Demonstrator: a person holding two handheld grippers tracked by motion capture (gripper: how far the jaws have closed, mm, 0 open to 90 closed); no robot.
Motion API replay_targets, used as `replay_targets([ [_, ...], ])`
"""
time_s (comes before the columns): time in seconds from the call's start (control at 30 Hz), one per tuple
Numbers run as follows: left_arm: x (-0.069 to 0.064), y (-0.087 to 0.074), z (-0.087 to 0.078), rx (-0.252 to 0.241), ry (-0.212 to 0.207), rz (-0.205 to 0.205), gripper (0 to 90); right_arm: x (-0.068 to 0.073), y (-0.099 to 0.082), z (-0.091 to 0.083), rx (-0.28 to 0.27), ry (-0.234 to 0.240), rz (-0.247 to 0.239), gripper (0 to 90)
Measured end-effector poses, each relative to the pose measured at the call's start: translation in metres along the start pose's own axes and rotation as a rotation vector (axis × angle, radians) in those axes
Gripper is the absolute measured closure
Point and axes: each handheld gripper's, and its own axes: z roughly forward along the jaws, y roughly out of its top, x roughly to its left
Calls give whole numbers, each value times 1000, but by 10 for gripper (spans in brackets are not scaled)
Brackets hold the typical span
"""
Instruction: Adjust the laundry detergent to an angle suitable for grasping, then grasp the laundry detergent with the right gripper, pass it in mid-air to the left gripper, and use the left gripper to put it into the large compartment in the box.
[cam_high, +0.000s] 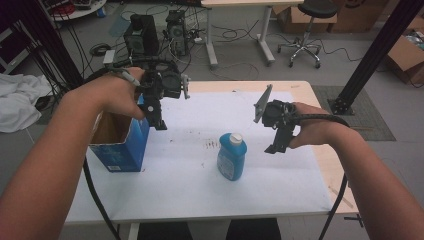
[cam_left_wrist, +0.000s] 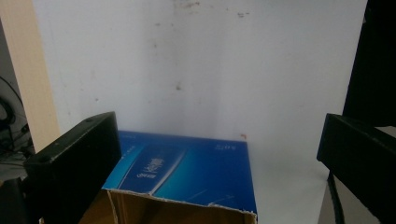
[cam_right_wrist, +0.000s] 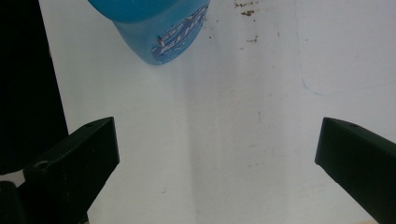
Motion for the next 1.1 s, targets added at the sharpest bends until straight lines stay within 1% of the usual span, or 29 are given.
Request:
replay_targets([
  [0.17,-1,0,2,12,-1,1,1,1,0,0,0,-4,0,0],
  [0.4,2,2,2,11,-2,4,1,1,0,0,1,-1,-2,0],
  [0.47,3,4,1,6,-2,9,1,1,-2,-1,-3,-2,4,0],
  [0.5,3,5,0,15,2,15,1,0,-2,-1,-6,-2,8,0],
  [0.6,2,6,-1,14,4,17,1,0,-3,-3,-5,-7,11,0],
  [0.73,1,5,-2,19,8,14,1,3,-3,-5,-7,-14,13,0],
  [0.8,0,4,-1,12,10,12,1,3,-3,-5,-8,-13,13,0],
  [0.83,0,3,-2,20,5,12,1,4,-2,-5,-5,-13,11,0],
  [0.93,-1,3,-2,22,3,15,1,4,-2,-5,-2,-9,12,0],
  [0.97,-1,2,-2,15,2,19,1,3,-1,-4,2,-8,14,0],
  [1.1,-1,0,-1,11,0,20,1,2,1,-4,0,-10,13,0],
])
